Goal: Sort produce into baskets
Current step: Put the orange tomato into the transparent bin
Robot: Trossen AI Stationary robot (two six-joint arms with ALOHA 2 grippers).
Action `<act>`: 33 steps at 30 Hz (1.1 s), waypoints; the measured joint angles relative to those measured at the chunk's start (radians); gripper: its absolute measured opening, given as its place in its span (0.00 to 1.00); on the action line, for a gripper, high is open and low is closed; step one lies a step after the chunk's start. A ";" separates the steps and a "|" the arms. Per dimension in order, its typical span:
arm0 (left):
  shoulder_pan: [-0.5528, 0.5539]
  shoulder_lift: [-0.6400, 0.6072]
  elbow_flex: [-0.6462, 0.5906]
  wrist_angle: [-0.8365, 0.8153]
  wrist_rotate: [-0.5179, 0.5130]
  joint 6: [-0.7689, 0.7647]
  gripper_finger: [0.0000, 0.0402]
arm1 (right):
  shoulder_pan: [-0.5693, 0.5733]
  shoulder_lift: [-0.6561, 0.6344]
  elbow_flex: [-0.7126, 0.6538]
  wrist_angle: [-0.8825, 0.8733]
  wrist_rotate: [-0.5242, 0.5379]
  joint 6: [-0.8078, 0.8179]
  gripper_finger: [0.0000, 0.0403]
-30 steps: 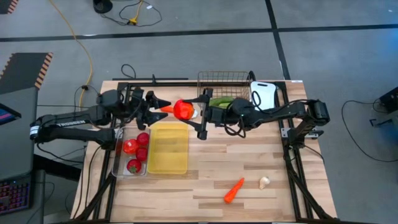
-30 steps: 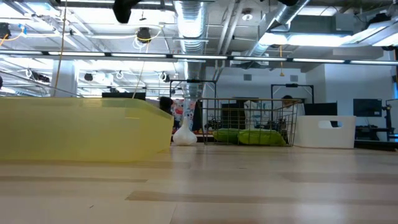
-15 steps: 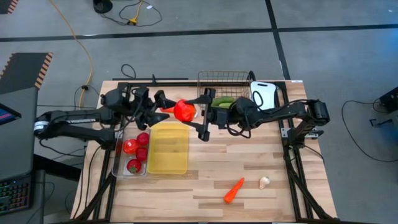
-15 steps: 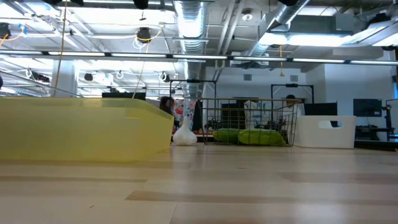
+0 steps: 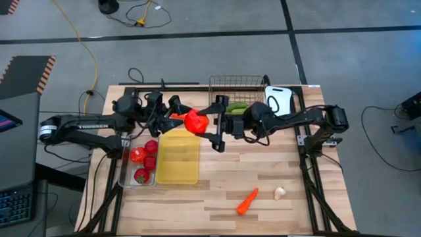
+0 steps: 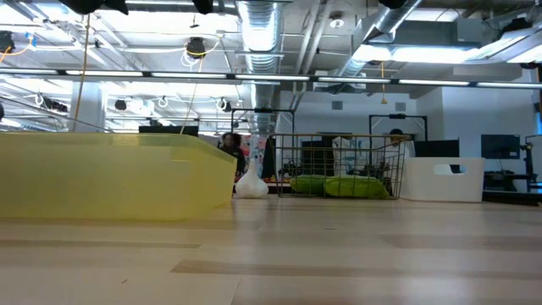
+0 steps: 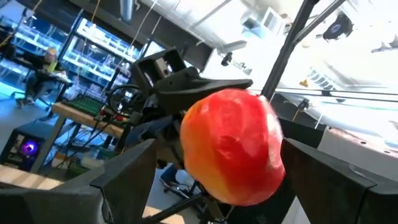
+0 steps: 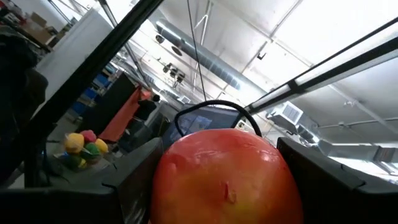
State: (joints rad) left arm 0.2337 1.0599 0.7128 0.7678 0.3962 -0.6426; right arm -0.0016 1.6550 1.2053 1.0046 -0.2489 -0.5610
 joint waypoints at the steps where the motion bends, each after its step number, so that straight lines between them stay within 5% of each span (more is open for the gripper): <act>1: 0.000 0.010 0.000 0.010 0.004 -0.005 0.82 | 0.000 0.000 0.000 0.000 0.000 0.000 0.81; 10: 0.000 0.088 0.000 0.189 0.054 -0.036 0.82 | 0.000 0.000 0.000 -0.003 0.000 0.003 0.81; 33: -0.003 0.106 0.000 0.193 0.043 -0.020 0.82 | -0.014 0.000 0.000 -0.005 -0.038 0.003 0.81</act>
State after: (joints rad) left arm 0.2307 1.1656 0.7128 0.9607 0.4395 -0.6628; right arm -0.0154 1.6550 1.2053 0.9998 -0.2864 -0.5583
